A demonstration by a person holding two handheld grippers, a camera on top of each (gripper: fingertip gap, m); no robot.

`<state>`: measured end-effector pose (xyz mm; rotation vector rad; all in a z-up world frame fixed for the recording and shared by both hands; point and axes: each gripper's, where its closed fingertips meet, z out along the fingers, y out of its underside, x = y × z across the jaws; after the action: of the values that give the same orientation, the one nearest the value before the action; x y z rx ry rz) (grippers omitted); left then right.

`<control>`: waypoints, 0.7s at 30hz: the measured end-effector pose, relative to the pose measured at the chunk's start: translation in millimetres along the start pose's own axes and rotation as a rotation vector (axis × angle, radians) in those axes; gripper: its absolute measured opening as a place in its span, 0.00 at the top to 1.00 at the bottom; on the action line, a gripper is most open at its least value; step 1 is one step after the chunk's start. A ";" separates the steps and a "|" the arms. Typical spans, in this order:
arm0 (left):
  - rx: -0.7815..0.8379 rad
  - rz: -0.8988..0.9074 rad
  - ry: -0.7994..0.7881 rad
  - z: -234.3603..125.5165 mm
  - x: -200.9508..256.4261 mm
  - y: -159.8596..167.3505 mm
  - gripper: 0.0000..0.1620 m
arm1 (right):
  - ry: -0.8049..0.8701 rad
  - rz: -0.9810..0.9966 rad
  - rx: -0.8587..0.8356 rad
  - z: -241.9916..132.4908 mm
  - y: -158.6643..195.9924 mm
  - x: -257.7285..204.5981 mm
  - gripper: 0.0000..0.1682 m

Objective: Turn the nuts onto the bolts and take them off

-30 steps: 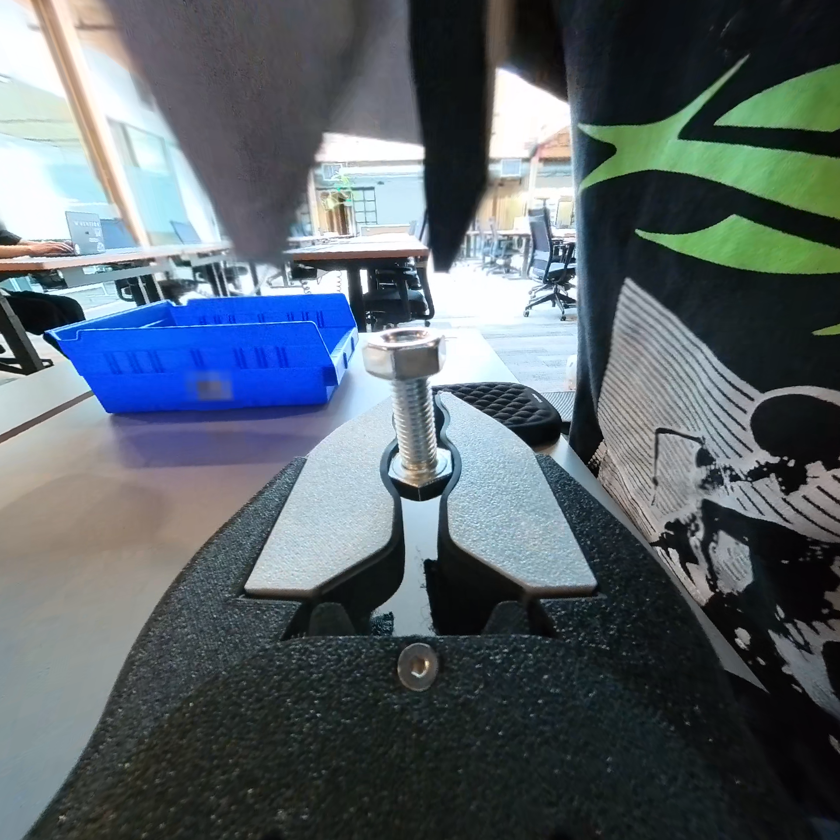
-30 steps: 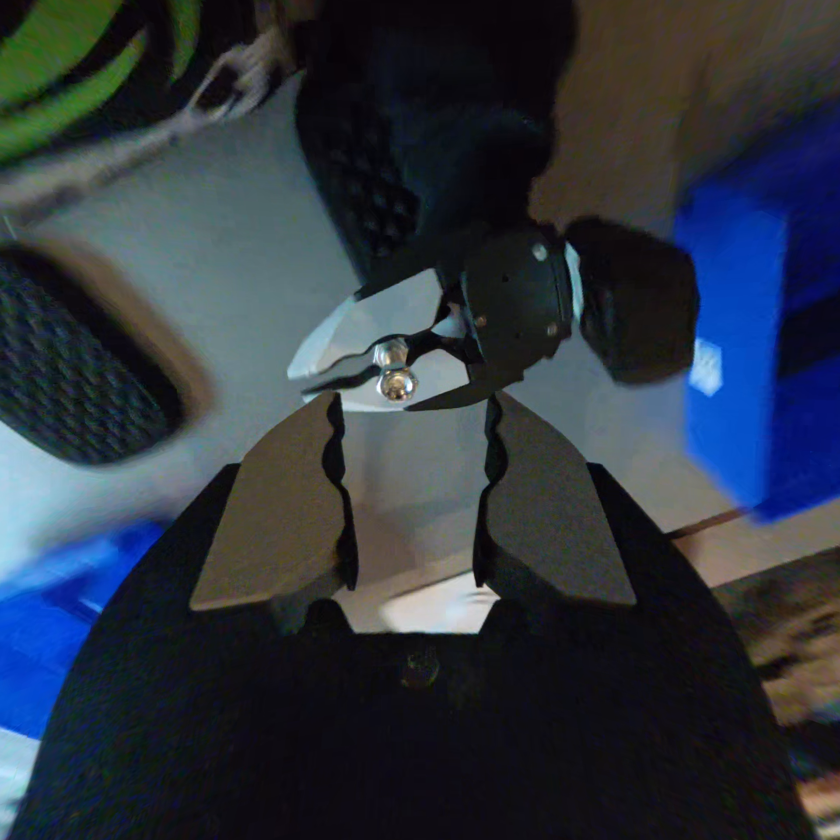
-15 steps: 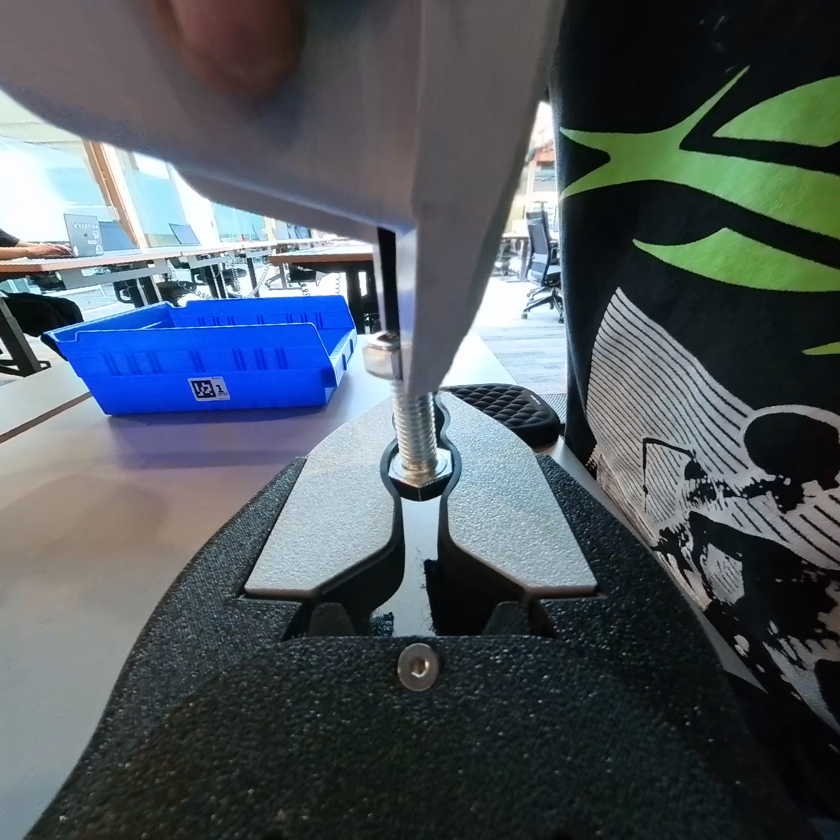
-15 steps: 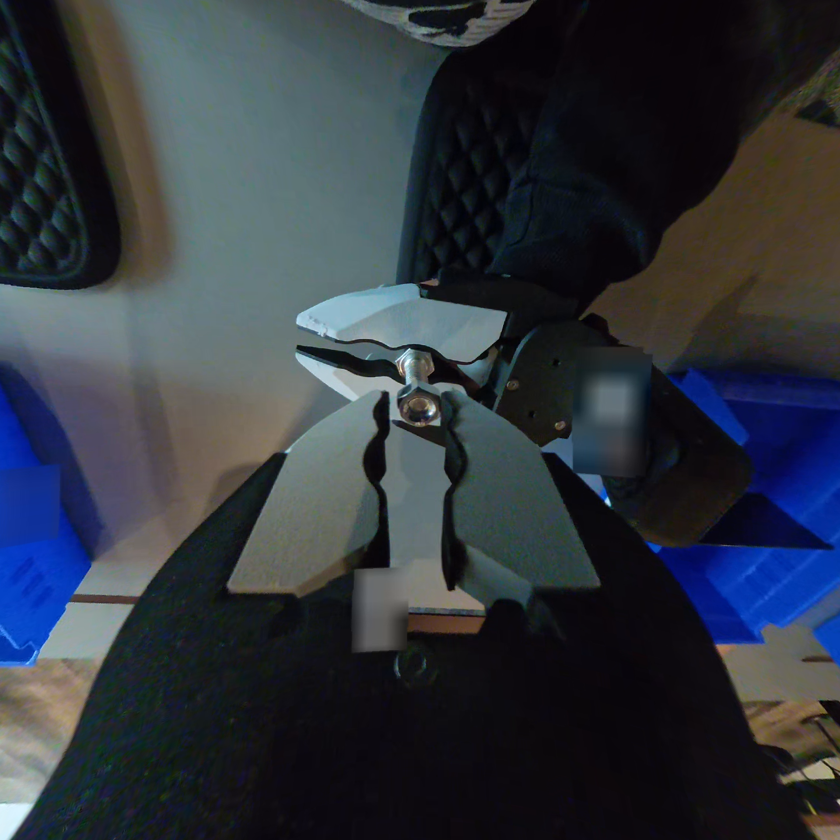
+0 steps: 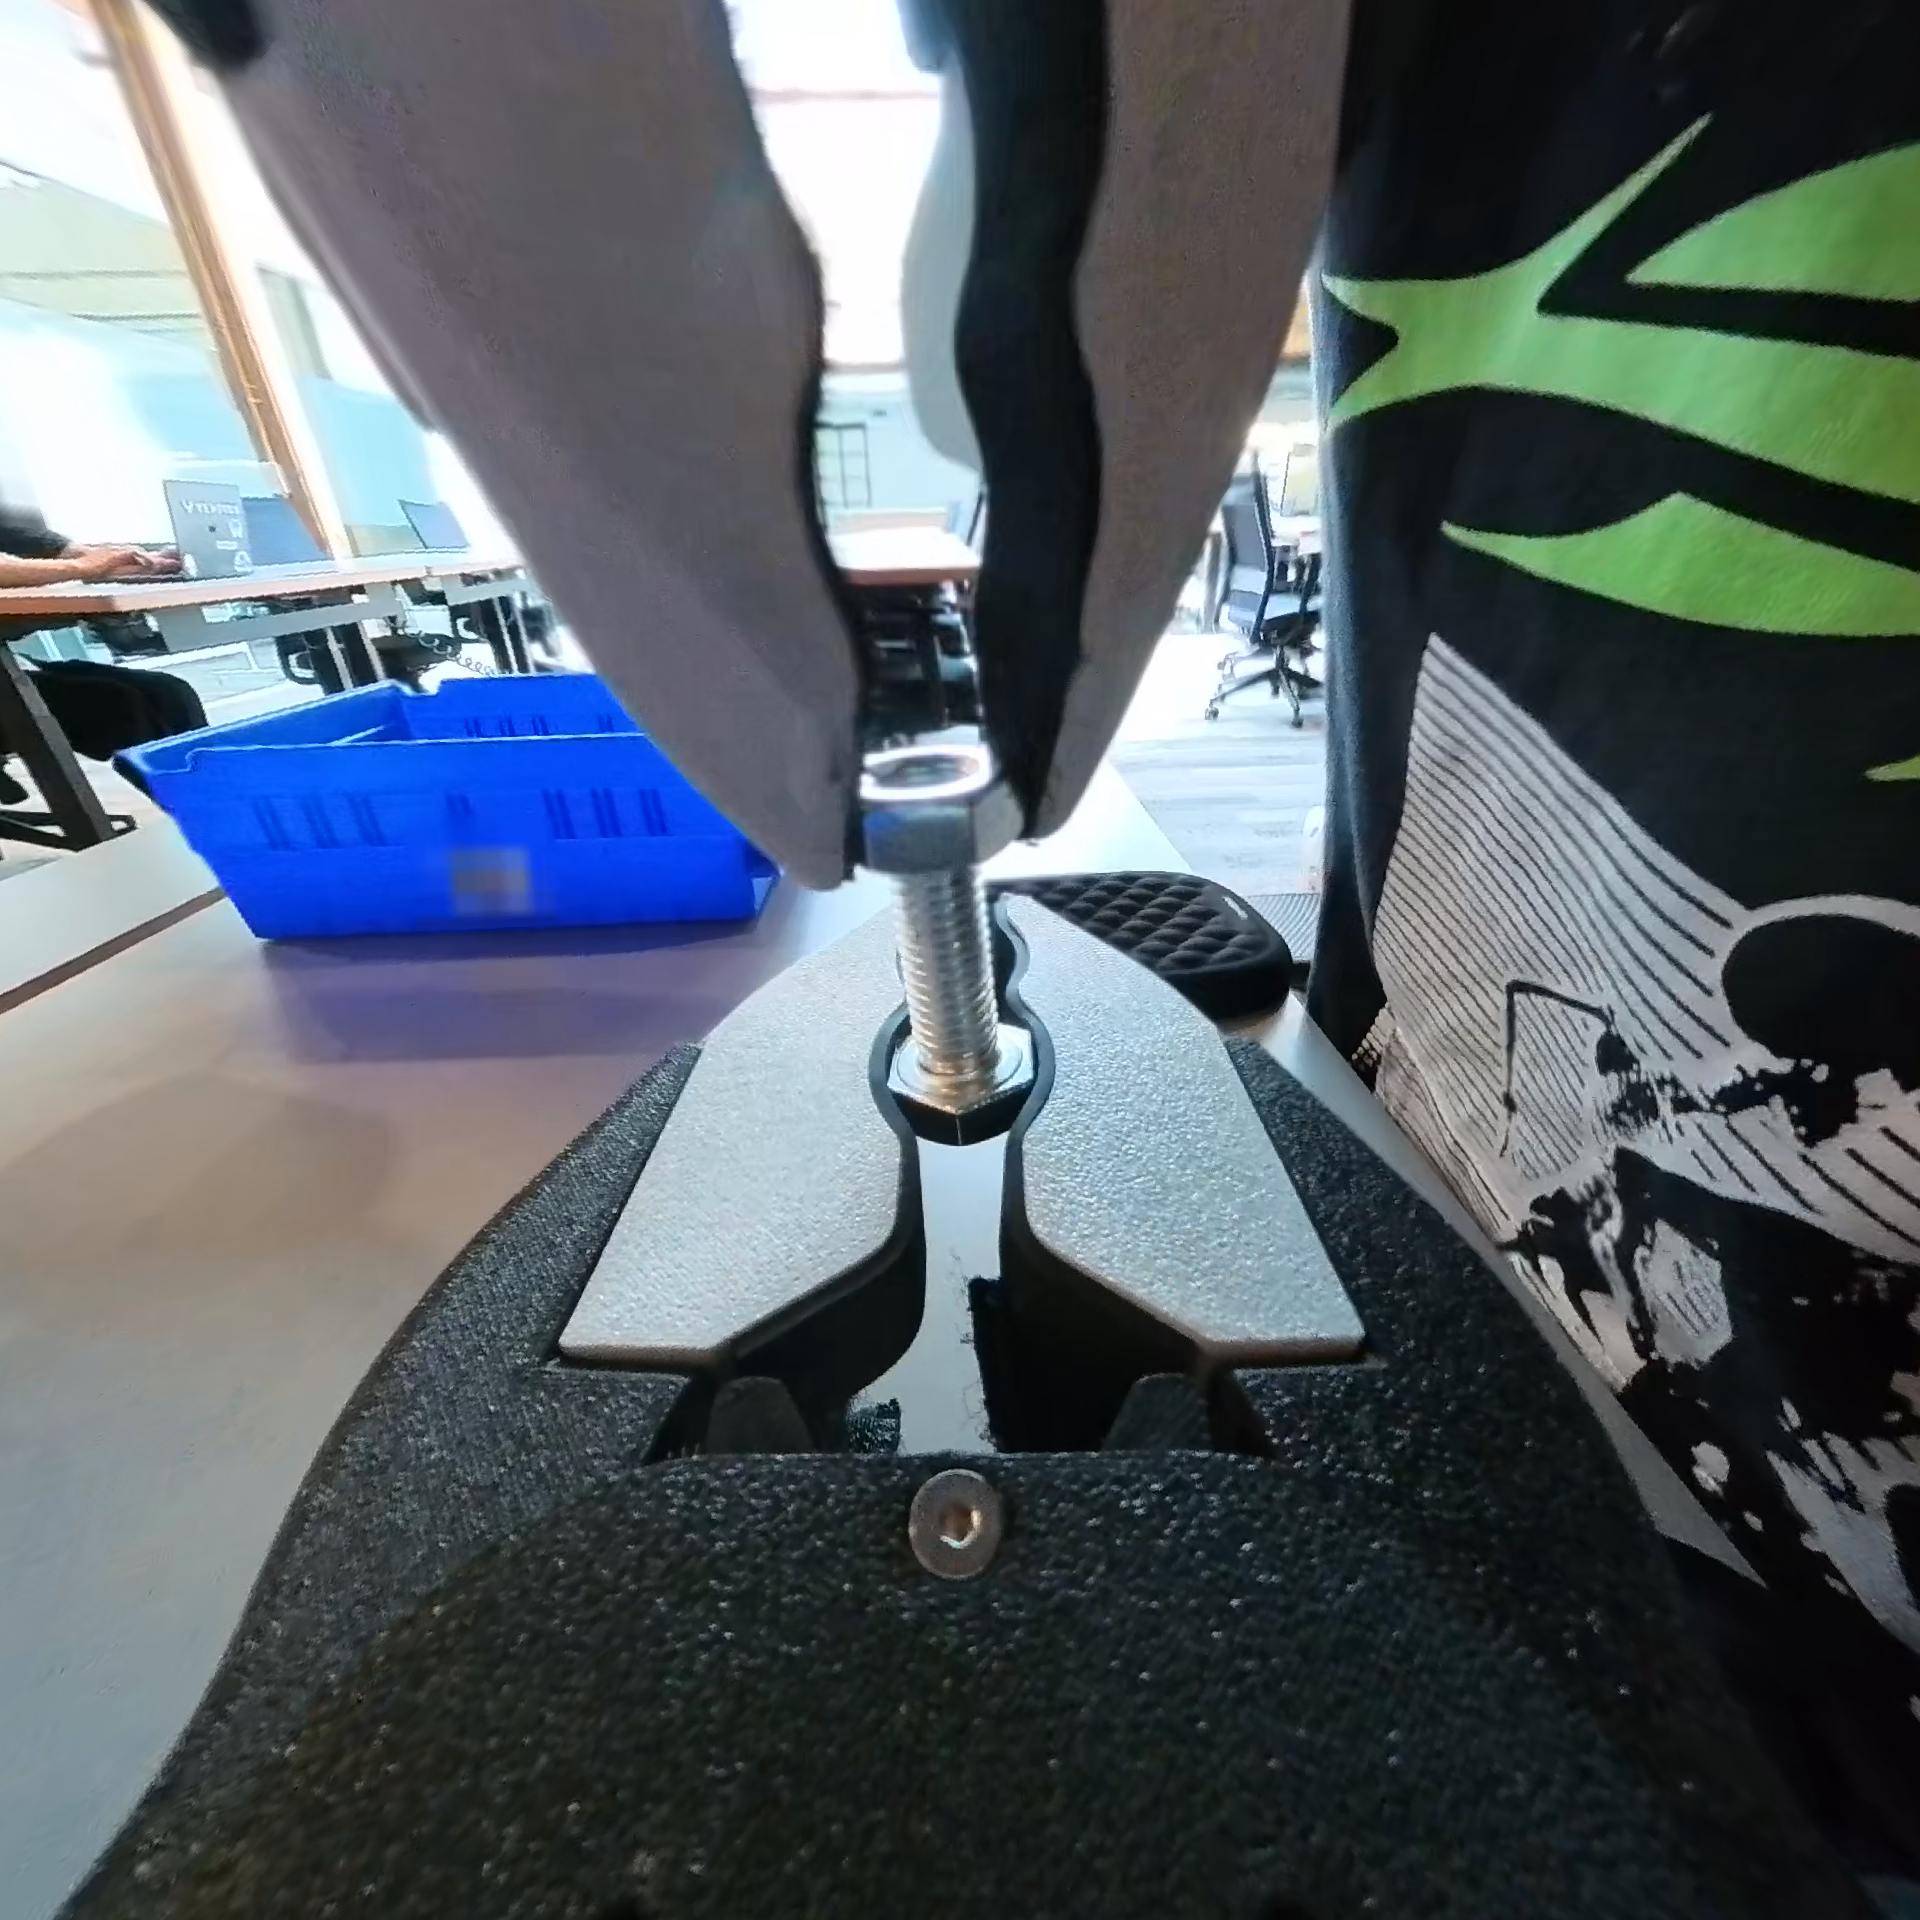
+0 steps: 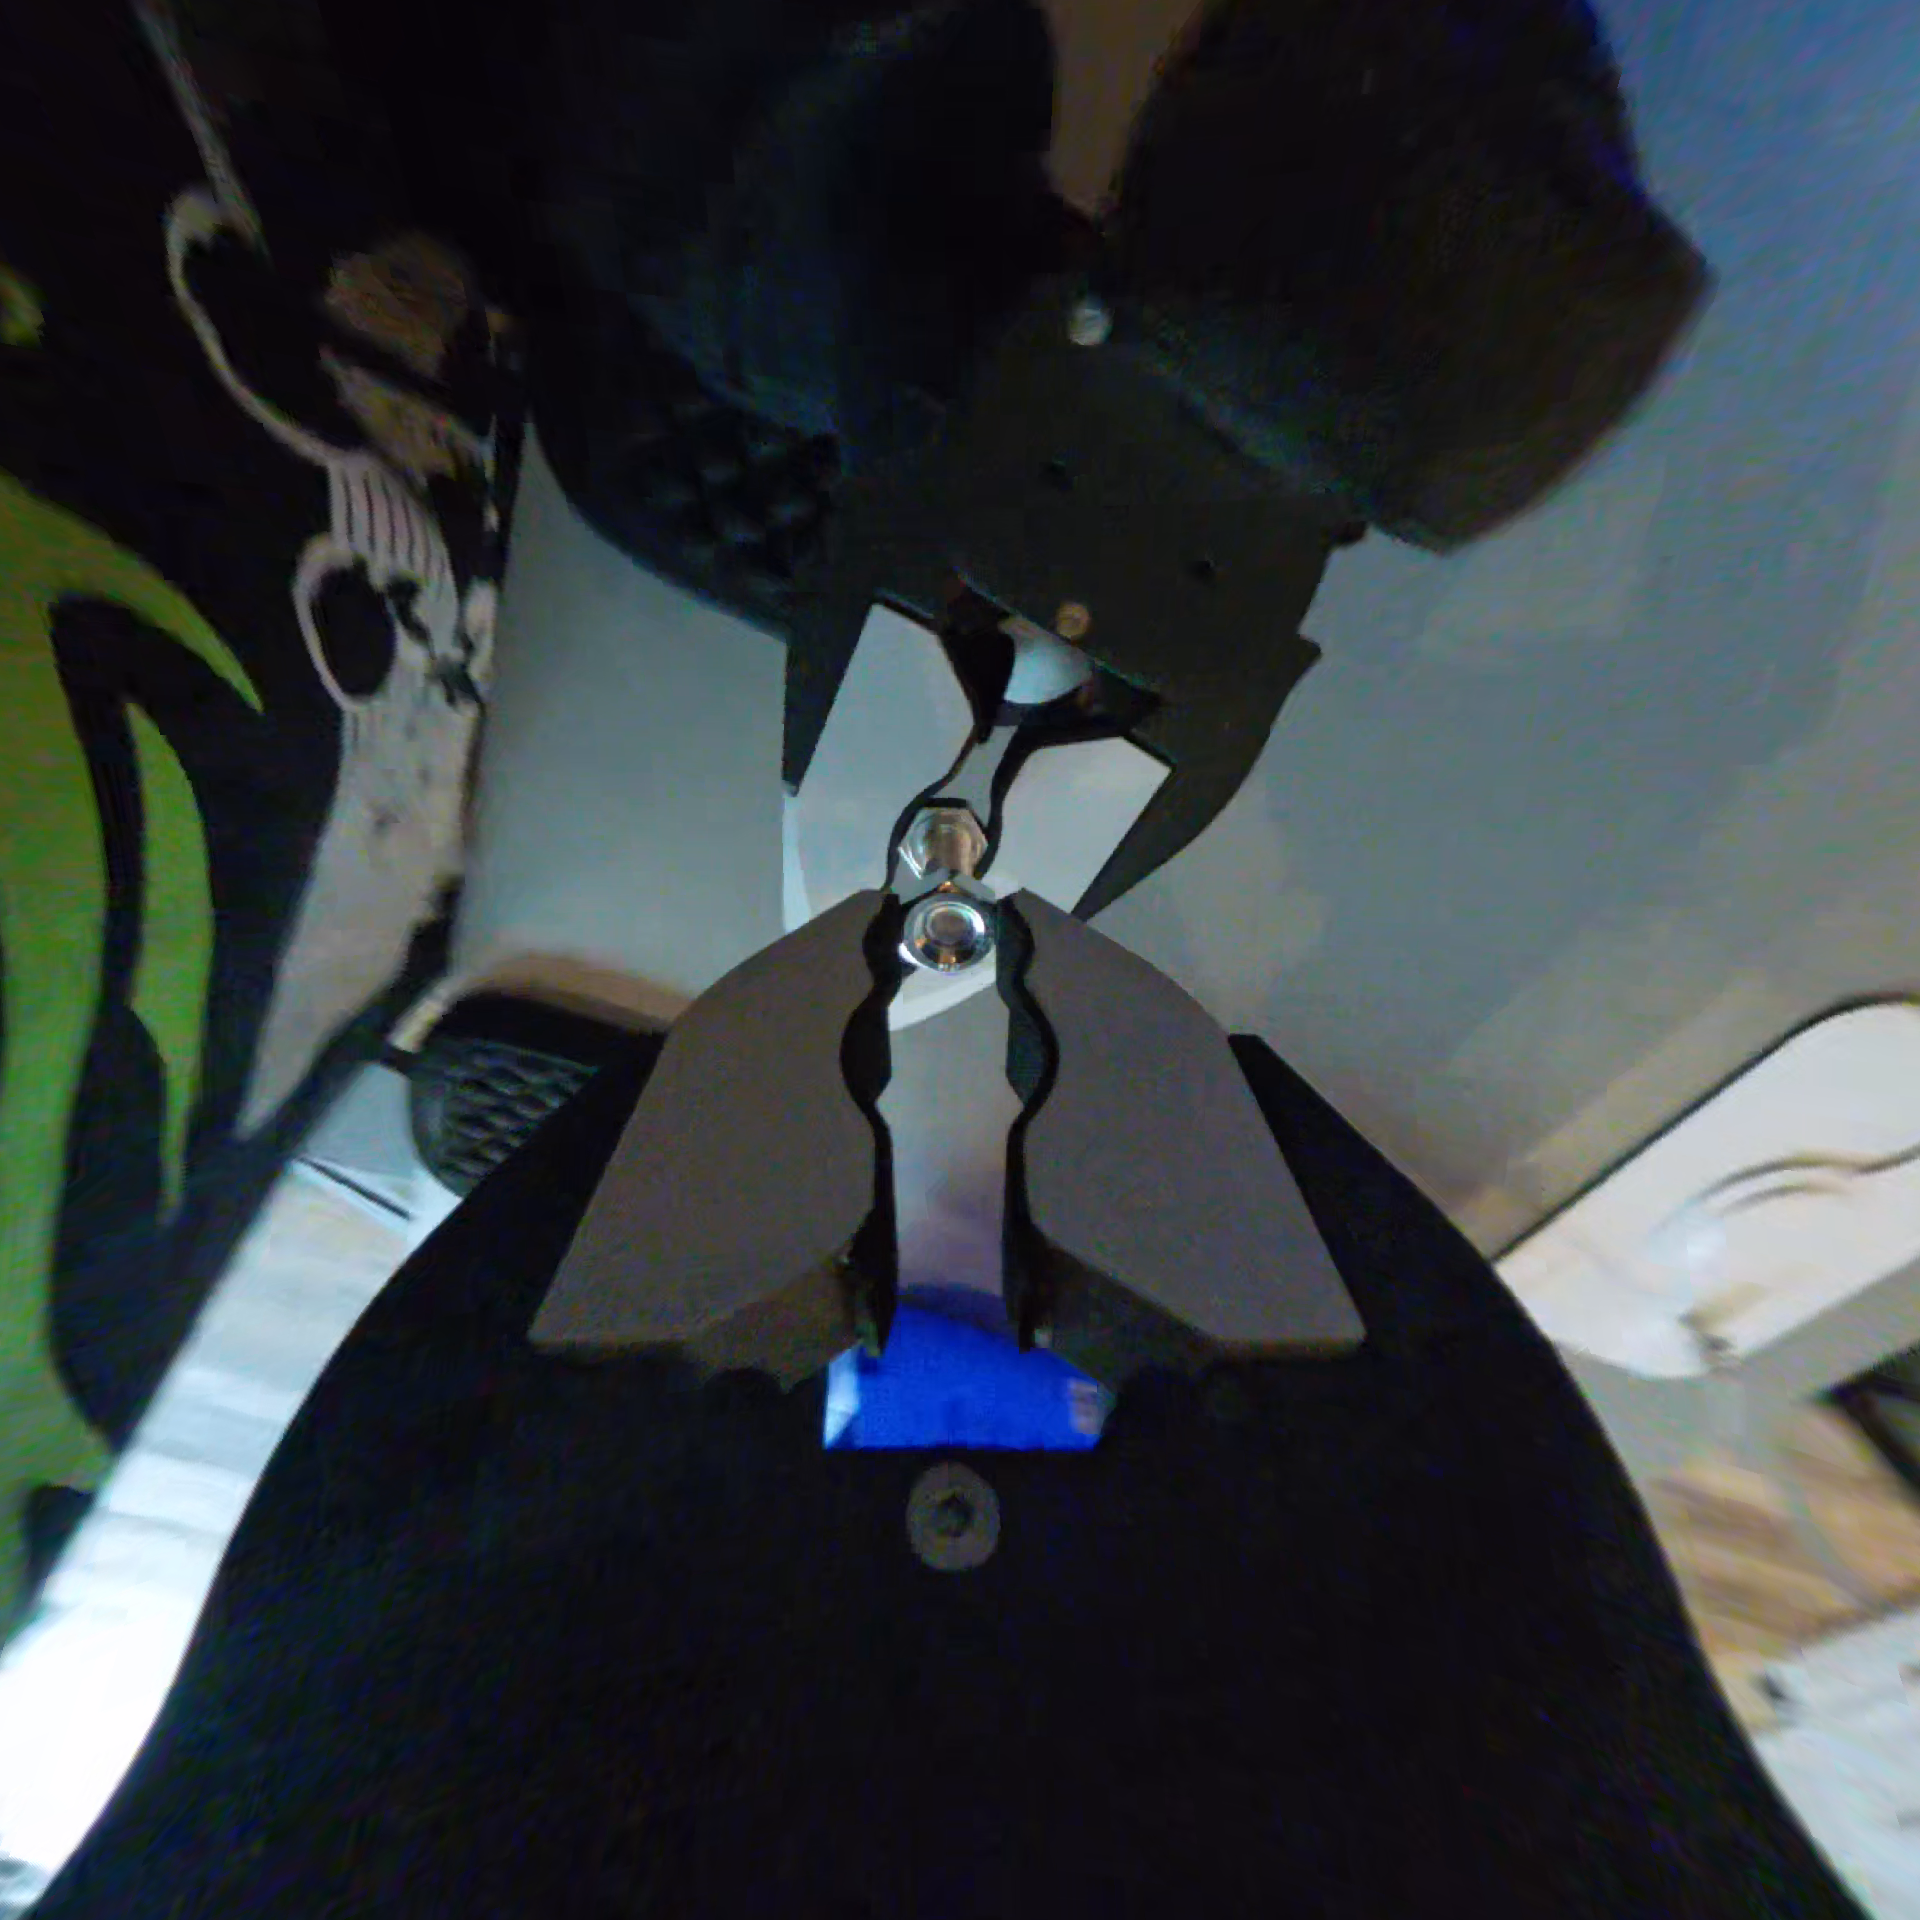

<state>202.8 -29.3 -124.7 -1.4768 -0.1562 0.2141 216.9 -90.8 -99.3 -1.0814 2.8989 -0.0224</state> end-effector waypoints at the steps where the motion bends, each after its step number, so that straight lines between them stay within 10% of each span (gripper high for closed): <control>1: -0.009 0.005 0.001 0.8 0.6 1.3 0.94 | -0.010 0.033 0.009 0.9 0.8 -1.1 0.90; 10: 0.003 0.004 -0.001 -0.5 -0.1 -0.6 0.94 | 0.030 -0.053 0.024 -1.0 -1.8 1.4 0.82; 15: 0.004 0.004 0.007 -0.6 0.7 -0.8 0.94 | 0.118 -0.670 0.053 -17.4 -6.6 8.9 0.69; 21: 0.005 0.004 0.010 -0.9 0.9 -0.9 0.94 | 0.115 -1.175 0.003 -10.4 -0.1 6.1 0.75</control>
<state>203.9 -30.0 -123.9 -1.4734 -0.1443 0.2104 211.8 -94.9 -89.2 -2.5987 1.8821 -0.1267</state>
